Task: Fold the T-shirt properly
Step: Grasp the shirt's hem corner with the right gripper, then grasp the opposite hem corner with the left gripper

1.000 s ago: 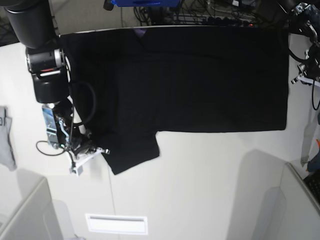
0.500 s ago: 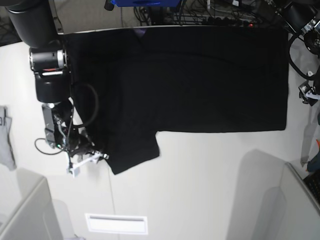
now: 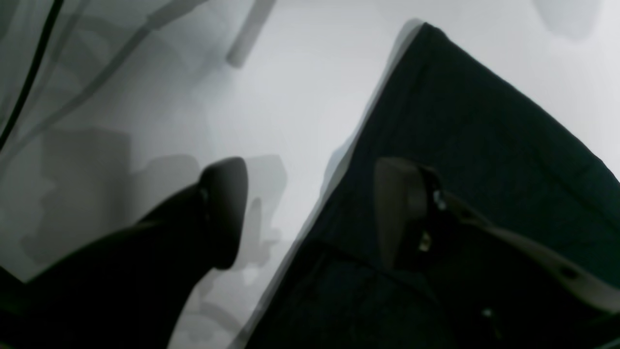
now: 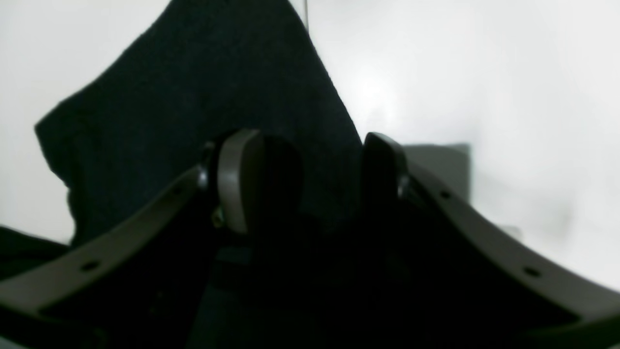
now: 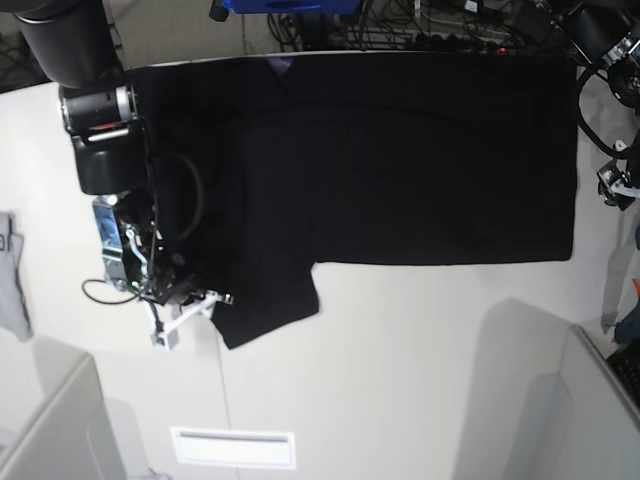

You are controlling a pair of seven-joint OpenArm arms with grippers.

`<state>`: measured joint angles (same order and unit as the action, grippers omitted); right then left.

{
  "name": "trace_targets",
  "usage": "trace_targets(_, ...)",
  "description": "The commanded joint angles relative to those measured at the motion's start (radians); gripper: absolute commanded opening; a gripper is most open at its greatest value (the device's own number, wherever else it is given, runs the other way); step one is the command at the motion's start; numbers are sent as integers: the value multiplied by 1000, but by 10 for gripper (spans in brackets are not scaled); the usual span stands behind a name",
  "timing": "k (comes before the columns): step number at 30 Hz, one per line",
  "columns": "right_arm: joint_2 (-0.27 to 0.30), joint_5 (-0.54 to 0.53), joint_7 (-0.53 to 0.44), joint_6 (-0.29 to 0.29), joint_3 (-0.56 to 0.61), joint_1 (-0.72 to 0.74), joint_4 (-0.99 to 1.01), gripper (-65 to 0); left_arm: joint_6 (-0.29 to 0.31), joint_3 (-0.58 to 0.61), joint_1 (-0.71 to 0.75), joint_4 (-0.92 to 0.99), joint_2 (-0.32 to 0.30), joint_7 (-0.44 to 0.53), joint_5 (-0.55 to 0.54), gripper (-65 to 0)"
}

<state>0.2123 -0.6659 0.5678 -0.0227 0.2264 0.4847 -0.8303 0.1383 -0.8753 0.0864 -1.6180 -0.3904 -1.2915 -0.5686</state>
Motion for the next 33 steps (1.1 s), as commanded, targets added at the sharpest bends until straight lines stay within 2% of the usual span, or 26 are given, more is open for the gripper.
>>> trace_targets(1,5,5,33,7,-2,12,-4,-345,4,-5,-7,-14,-25,14,-6,-262)
trace_targets(2,5,5,33,7,-2,12,-4,-350,4,-3,-9,-11,-25,14,-6,-262)
trace_targets(4,6,5,33,7,3,12,-4,-425,4,29,-21,22,-28,16,-6,-262)
trace_targets(7,8,5,33,5,0,12,-4,-645,1,129,-70,98,-68,17,-4,-260)
trace_targets(10,8,5,33,5,-2,13,-4,-650,1,232,-155,195,-103,19,14,-260)
trace_targets(12,8,4,34,5,-2,13,-4,-650,1,302,-238,270,-106,43,89,-260)
trace_targets(16,5,4,36,7,-2,12,-10,-650,5,428,-365,453,-103,201,299,-260)
trace_targets(18,5,4,36,7,-2,10,-10,-650,5,466,-414,549,-101,263,351,-260)
trace_targets(23,6,4,36,7,-2,10,-11,-650,7,520,-500,749,-106,378,324,-260)
trace_targets(26,5,4,36,7,-2,10,-11,-650,7,551,-512,783,-104,435,321,-260)
trace_targets(31,5,4,36,7,-2,10,-11,-650,7,554,-505,720,-100,431,319,-260)
trace_targets(33,5,4,36,7,-2,12,-11,-650,7,548,-488,684,-100,378,319,-260)
